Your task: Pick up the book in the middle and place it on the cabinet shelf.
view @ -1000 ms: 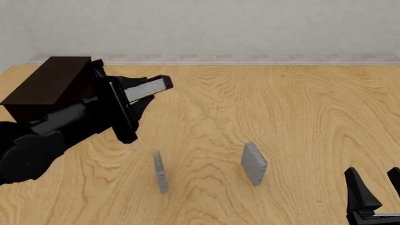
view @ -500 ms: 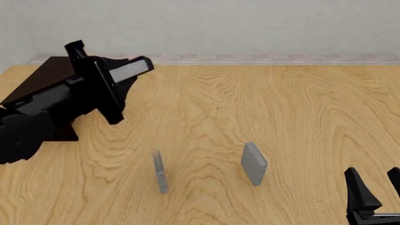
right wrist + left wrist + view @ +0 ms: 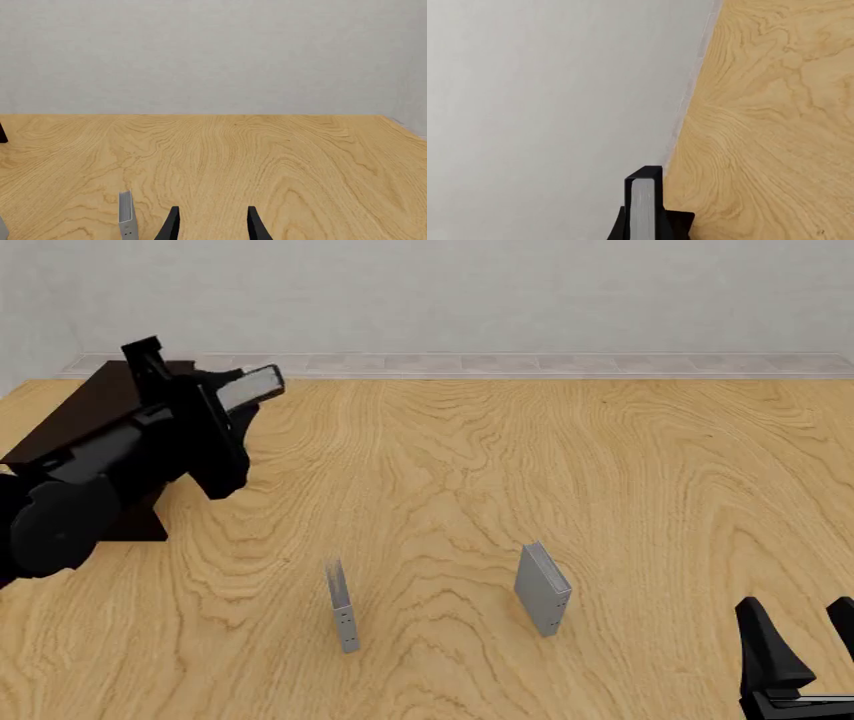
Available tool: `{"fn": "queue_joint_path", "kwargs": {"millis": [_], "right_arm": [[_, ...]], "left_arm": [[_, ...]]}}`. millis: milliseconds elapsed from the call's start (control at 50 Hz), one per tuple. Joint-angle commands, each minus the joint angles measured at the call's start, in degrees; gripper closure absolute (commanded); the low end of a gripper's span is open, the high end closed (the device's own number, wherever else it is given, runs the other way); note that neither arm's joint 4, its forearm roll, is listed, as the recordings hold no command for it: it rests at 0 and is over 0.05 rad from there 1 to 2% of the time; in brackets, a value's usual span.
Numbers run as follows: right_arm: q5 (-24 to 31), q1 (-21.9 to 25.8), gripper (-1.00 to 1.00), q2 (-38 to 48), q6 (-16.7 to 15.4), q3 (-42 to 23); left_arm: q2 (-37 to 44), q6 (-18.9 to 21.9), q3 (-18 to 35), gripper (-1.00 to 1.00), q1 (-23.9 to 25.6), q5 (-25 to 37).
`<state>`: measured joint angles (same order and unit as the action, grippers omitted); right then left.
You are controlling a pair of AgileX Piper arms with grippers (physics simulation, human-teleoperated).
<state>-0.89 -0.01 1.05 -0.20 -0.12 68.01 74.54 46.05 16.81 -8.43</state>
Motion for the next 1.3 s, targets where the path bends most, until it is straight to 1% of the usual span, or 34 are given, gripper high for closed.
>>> {"fn": "queue_joint_path", "kwargs": {"millis": [20,60,160,340,420,440,460,520,560,600,800,920,1140,1160,1200,1300], "right_arm": [[0.00,0.00,-1.00,-0.01,0.00,0.00],[0.00,-0.01,-1.00,0.00,-0.02,0.00],[0.00,-0.01,-1.00,0.00,0.00,0.00],[0.00,0.00,-1.00,-0.01,-0.01,0.00],[0.00,0.00,-1.00,-0.01,0.01,0.00],[0.00,0.00,-1.00,-0.01,0.00,0.00],[0.00,-0.01,-1.00,0.00,0.01,0.00],[0.00,0.00,-1.00,0.00,0.00,0.00],[0.00,0.00,-1.00,-0.01,0.00,0.00],[0.00,0.00,-1.00,0.00,-0.01,0.00],[0.00,-0.01,-1.00,0.01,0.00,0.00],[0.00,0.00,-1.00,-0.01,0.00,0.00],[0.01,0.01,-1.00,-0.02,-0.01,0.00],[0.00,-0.01,-1.00,-0.01,0.00,0.00],[0.00,0.00,-1.00,-0.01,0.00,0.00],[0.01,-0.01,-1.00,-0.01,0.01,0.00]], "left_arm": [[2.08,6.22,-1.16,1.00,-3.33,-4.93],[3.92,9.72,-3.14,1.00,-4.94,-8.44],[6.14,13.32,-4.93,1.00,-6.78,-11.69],[7.07,15.14,-4.35,1.00,-8.03,-12.86],[8.14,17.31,-4.69,1.00,-8.95,-14.42],[9.11,19.26,-5.38,1.00,-9.78,-15.45],[8.75,18.66,-5.11,1.00,-9.58,-15.18],[9.32,20.05,-5.30,1.00,-10.25,-16.05],[9.08,20.01,-4.94,1.00,-10.36,-15.88],[9.23,20.93,-5.23,1.00,-10.65,-16.39],[8.84,21.22,-4.28,1.00,-11.25,-16.13],[8.46,22.33,-2.98,1.00,-11.91,-15.63],[8.08,22.49,-1.15,1.00,-13.37,-14.52],[8.23,21.99,-0.44,1.00,-13.78,-14.08],[8.33,22.56,-0.81,1.00,-13.87,-14.37],[8.79,22.16,0.04,1.00,-14.71,-14.18]]}}
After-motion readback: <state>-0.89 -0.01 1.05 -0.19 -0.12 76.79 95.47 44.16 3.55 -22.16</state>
